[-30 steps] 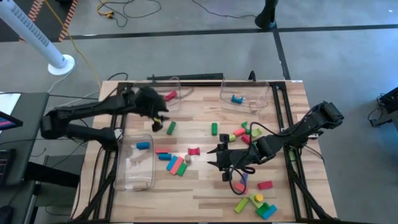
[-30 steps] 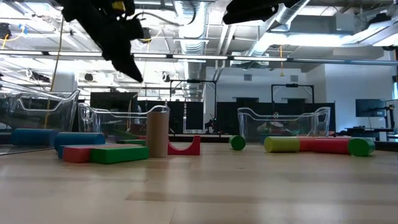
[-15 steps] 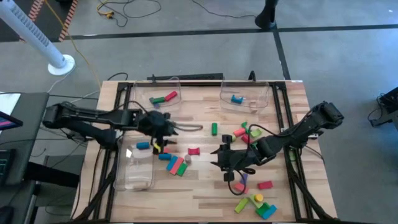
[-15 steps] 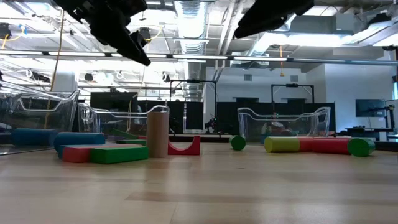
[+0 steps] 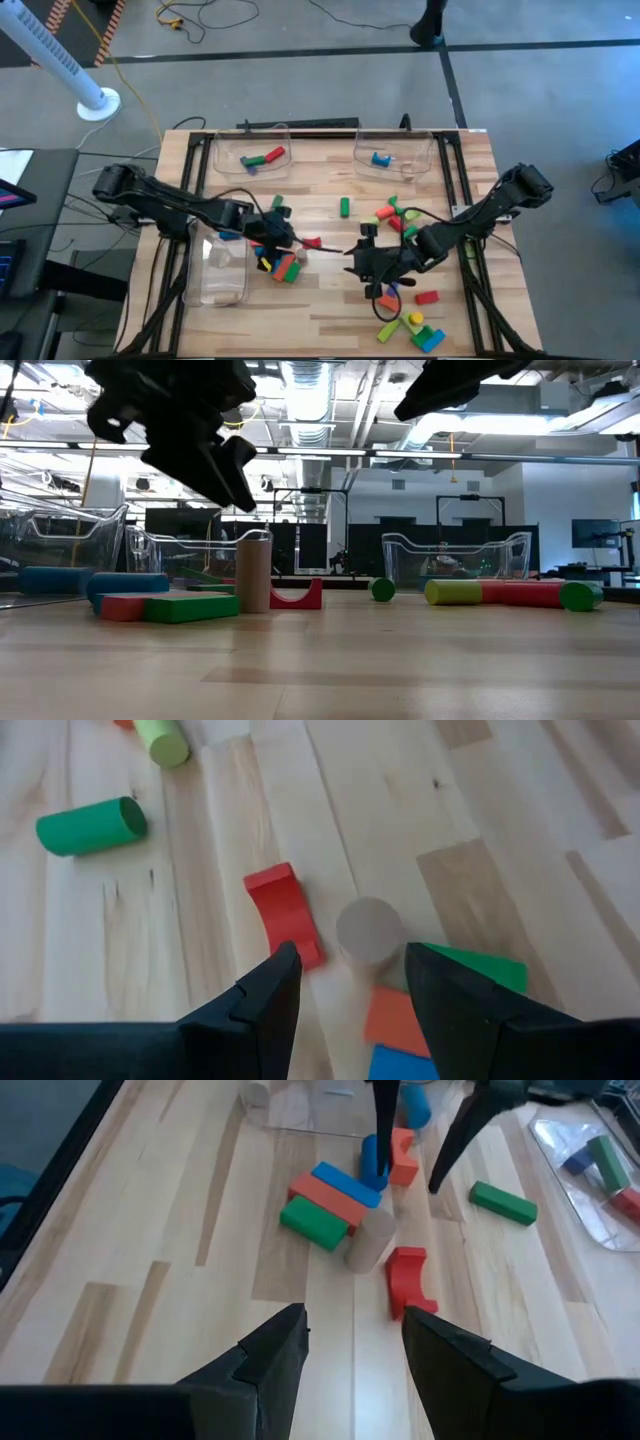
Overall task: Sort blocks by size
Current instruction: Put the brown cylindrical block into the bottom left transparent bin
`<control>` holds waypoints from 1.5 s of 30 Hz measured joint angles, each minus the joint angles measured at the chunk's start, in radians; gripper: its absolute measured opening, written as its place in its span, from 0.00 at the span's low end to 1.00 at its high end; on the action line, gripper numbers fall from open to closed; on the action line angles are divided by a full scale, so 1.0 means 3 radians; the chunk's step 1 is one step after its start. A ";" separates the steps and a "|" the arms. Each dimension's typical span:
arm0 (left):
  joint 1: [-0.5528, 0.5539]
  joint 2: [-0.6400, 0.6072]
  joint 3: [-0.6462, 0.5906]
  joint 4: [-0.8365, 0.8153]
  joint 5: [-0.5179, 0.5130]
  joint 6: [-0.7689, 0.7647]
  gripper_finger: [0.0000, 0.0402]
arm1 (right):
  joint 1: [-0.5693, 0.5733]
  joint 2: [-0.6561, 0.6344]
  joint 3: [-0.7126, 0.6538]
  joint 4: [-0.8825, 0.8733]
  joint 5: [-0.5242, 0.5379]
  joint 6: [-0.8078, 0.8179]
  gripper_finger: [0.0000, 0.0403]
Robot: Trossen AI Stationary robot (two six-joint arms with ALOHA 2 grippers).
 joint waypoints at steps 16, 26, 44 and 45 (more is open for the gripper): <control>-0.0030 0.0402 0.0000 0.0384 0.0043 -0.0009 0.44 | 0.0058 0.0000 -0.0001 -0.0071 0.0000 0.0087 0.50; -0.0043 0.0414 -0.0001 0.0479 0.0060 -0.0012 0.44 | 0.0059 0.0000 -0.0001 -0.0097 0.0000 0.0135 0.50; -0.0074 0.0387 -0.0001 0.0481 0.0100 -0.0094 0.64 | 0.0055 0.0197 -0.0004 -0.0109 0.0000 0.0160 0.50; -0.0074 0.0387 -0.0001 0.0472 0.0100 -0.0098 0.64 | 0.0055 0.0217 -0.0004 -0.0109 0.0000 0.0162 0.50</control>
